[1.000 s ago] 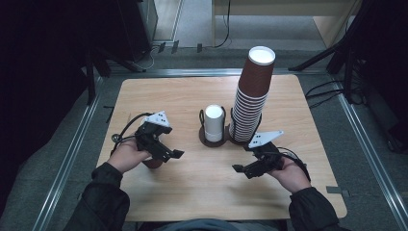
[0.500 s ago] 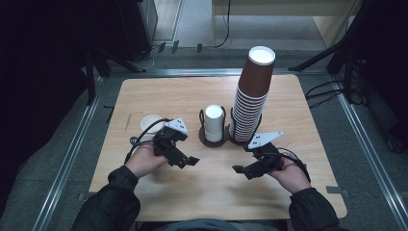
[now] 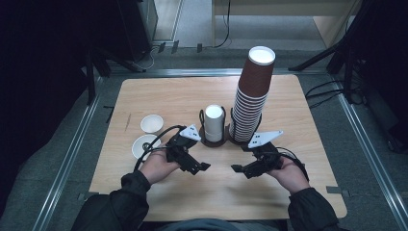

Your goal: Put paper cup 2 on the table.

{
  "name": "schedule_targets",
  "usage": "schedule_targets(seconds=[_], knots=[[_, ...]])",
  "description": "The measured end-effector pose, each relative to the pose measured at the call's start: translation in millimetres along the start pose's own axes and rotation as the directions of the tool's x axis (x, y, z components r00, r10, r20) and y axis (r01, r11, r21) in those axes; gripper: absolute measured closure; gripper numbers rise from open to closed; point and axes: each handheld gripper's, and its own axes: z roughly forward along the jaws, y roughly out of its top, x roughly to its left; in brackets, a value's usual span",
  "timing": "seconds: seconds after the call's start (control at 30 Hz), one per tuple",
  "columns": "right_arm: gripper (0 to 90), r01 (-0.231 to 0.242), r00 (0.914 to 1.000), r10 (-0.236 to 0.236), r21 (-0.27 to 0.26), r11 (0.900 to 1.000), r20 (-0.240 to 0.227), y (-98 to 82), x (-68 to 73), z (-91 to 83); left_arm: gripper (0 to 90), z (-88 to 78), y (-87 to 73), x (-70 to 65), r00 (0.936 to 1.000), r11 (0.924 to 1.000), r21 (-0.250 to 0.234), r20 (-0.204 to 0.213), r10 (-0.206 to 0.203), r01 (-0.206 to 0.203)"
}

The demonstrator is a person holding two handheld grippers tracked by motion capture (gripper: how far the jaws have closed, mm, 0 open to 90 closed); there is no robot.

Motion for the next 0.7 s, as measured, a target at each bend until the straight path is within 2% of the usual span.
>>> schedule_targets(seconds=[0.17,0.27,0.43,0.7], knots=[[17.6,0.003,1.0000,-0.003,0.007,1.000,0.008,0.4,-0.1,2.6,0.0,9.4,-1.0,-3.6,1.0000,1.0000,0.003,0.001,-0.002,0.002],[17.7,0.007,1.0000,-0.008,0.017,1.000,0.002,0.4,0.2,5.4,0.0,14.8,-1.4,-6.9,0.9998,0.9997,0.017,-0.012,0.018,-0.018],[17.9,0.005,1.0000,-0.005,0.027,1.000,0.004,0.1,-2.5,7.9,0.0,20.1,-2.7,-8.4,0.9998,1.0000,0.004,0.021,0.005,-0.005],[19.0,0.054,0.9984,-0.054,0.031,0.998,-0.018,0.2,0.1,10.8,0.0,27.0,-5.7,-7.9,0.9997,0.9995,0.027,0.019,0.014,-0.014]])
